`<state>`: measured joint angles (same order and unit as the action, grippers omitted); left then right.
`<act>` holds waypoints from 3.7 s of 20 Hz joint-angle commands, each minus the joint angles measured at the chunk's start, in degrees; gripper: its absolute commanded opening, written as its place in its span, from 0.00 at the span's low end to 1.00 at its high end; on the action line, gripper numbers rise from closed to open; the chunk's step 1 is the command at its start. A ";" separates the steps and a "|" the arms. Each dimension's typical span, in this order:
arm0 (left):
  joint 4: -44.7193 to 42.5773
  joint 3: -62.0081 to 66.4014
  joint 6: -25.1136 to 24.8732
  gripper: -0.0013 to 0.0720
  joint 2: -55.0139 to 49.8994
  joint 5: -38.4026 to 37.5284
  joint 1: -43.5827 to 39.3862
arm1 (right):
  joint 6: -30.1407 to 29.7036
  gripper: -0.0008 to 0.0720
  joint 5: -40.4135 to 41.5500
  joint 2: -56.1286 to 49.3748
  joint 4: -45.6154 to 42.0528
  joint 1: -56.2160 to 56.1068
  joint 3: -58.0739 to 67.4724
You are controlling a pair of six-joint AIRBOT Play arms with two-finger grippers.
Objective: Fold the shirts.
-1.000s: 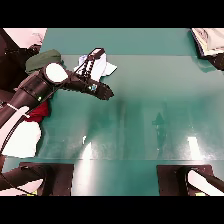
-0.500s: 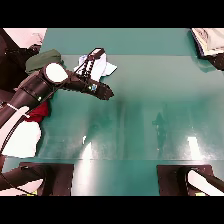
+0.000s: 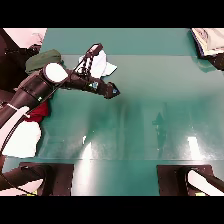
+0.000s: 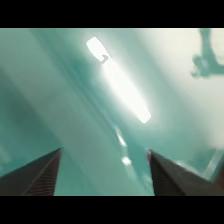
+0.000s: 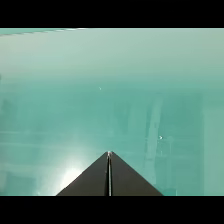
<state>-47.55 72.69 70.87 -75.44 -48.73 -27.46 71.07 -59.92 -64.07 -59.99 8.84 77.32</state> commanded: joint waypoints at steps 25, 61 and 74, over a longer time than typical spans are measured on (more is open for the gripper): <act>-17.51 41.00 2.58 0.05 -31.78 -2.25 18.27 | 0.02 0.03 -2.54 -0.02 0.44 -0.15 2.64; -4.63 -25.14 -2.75 0.80 8.24 -19.85 22.36 | 0.04 0.03 -11.39 0.22 0.31 -6.95 27.08; -1.88 -31.61 -13.66 0.53 6.27 6.01 9.84 | 0.07 0.03 -12.41 0.24 0.44 -6.95 27.08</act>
<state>-49.04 41.30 57.41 -68.27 -48.93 -15.73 71.11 -71.81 -63.81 -59.57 1.93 104.36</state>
